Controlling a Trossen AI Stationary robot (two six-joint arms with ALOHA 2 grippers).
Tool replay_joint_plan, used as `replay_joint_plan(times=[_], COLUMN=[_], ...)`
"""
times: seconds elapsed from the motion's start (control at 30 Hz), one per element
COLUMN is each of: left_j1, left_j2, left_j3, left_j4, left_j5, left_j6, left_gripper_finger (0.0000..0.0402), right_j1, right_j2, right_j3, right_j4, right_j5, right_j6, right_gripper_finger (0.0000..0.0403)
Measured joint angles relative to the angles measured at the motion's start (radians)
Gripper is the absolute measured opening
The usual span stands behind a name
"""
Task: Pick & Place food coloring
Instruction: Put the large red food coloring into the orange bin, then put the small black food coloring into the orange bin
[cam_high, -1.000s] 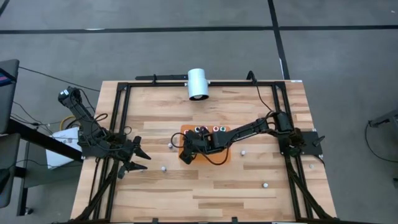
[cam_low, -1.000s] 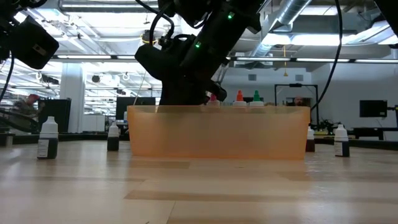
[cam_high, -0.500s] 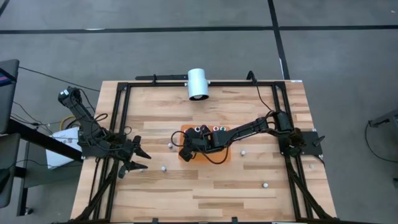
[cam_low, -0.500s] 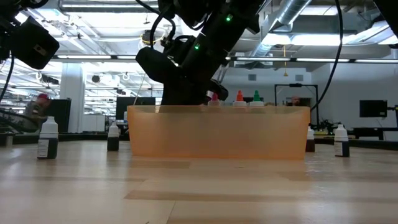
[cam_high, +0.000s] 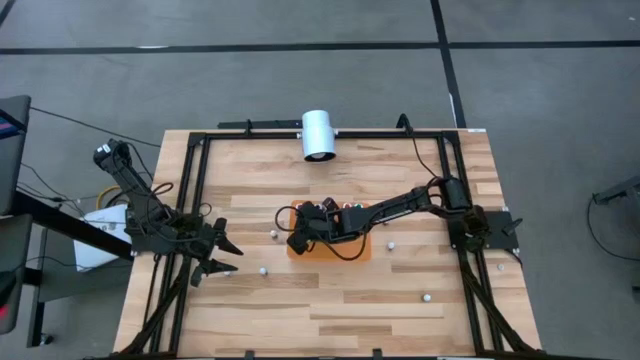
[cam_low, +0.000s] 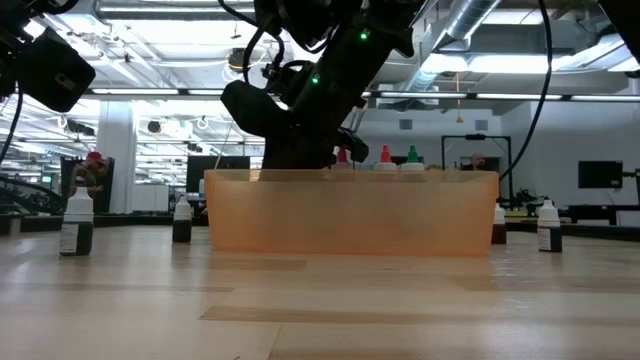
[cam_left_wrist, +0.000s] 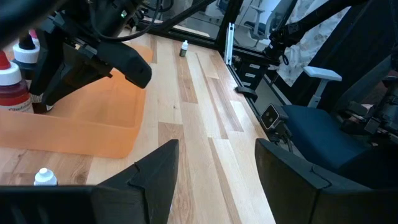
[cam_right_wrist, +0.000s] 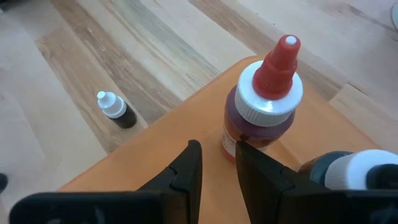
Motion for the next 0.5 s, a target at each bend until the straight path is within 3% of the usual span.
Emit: replay_joint_plan(times=[0.27,0.5], left_j1=[0.0,0.0], left_j2=[0.0,0.0], left_j3=[0.0,0.0], left_j4=[0.0,0.0], left_j5=[0.0,0.0], left_j6=[0.0,0.0], left_gripper_finger=[0.0203,0.0203], right_j1=[0.003,0.008], right_j2=[0.0,0.0], right_j3=[0.002,0.094], right_j4=[-0.002,-0.061], right_j5=[-0.009,-0.005], right_j6=[0.0,-0.069], right_gripper_finger=[0.0087,0.0087])
